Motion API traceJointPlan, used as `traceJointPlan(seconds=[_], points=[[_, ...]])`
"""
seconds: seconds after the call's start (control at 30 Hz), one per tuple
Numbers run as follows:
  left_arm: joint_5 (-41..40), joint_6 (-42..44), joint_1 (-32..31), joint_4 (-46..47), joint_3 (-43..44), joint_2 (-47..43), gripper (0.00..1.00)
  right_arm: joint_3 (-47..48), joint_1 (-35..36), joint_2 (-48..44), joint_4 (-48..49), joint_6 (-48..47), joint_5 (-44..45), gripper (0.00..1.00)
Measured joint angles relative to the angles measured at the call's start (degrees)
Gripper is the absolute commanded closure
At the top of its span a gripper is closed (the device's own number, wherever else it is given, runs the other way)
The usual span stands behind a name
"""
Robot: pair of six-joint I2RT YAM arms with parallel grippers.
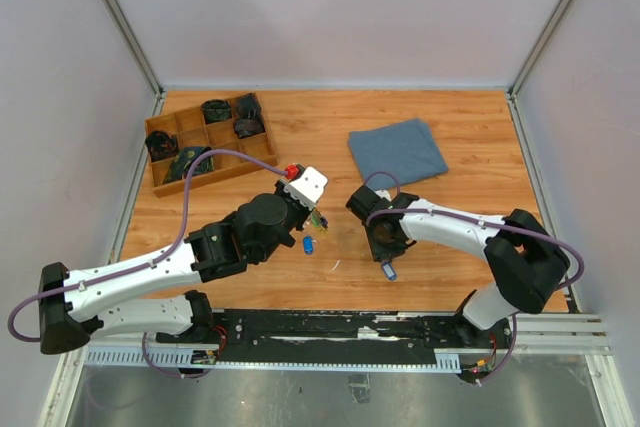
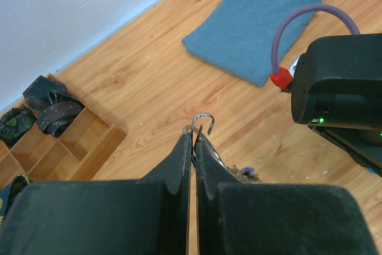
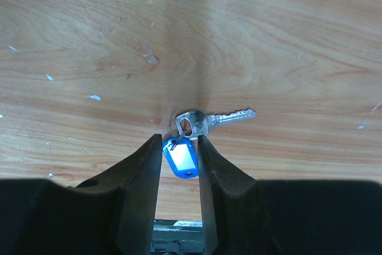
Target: Put the keys on the keyring
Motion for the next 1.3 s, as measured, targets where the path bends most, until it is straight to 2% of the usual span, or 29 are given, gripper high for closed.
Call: traceJointPlan(seconds=[0.3, 0.43, 0.73, 0.9, 1.0, 1.17, 1.3], points=[[0.35, 0.00, 0.00, 0.00, 0.02, -0.11, 1.00, 0.13, 0.11, 1.75, -0.09, 1.03, 1.51, 0.88], [0.37, 0.00, 0.00, 0.00, 0.02, -0.11, 1.00, 0.13, 0.31, 1.77, -0.24, 1.16, 1.57, 0.99], [0.63, 0.00, 0.00, 0.00, 0.02, -0.11, 1.00, 1.86, 0.44, -1.14, -1.46, -1.03, 1.68, 0.99], [0.96, -0.07, 0.00, -0.02, 0.02, -0.20, 1.00, 2.12, 0.44, -9.01, -1.05, -7.69, -0.15, 0.99], [1.51, -0.31, 0.00, -0.07, 0.02, -0.22, 0.99, 1.81, 0.44, -16.92, 1.75, -13.09, -2.93, 0.99], [2.51, -1.16, 0.00, -0.42, 0.04, -0.22, 0.99, -1.81, 0.44, -31.45, 10.78, -21.20, -7.87, 0.99], [3.85, -1.99, 0.00, -0.55, 0.37, -0.22, 1.00, -9.03, 0.44, -42.40, 22.36, -28.50, -12.70, 1.00]])
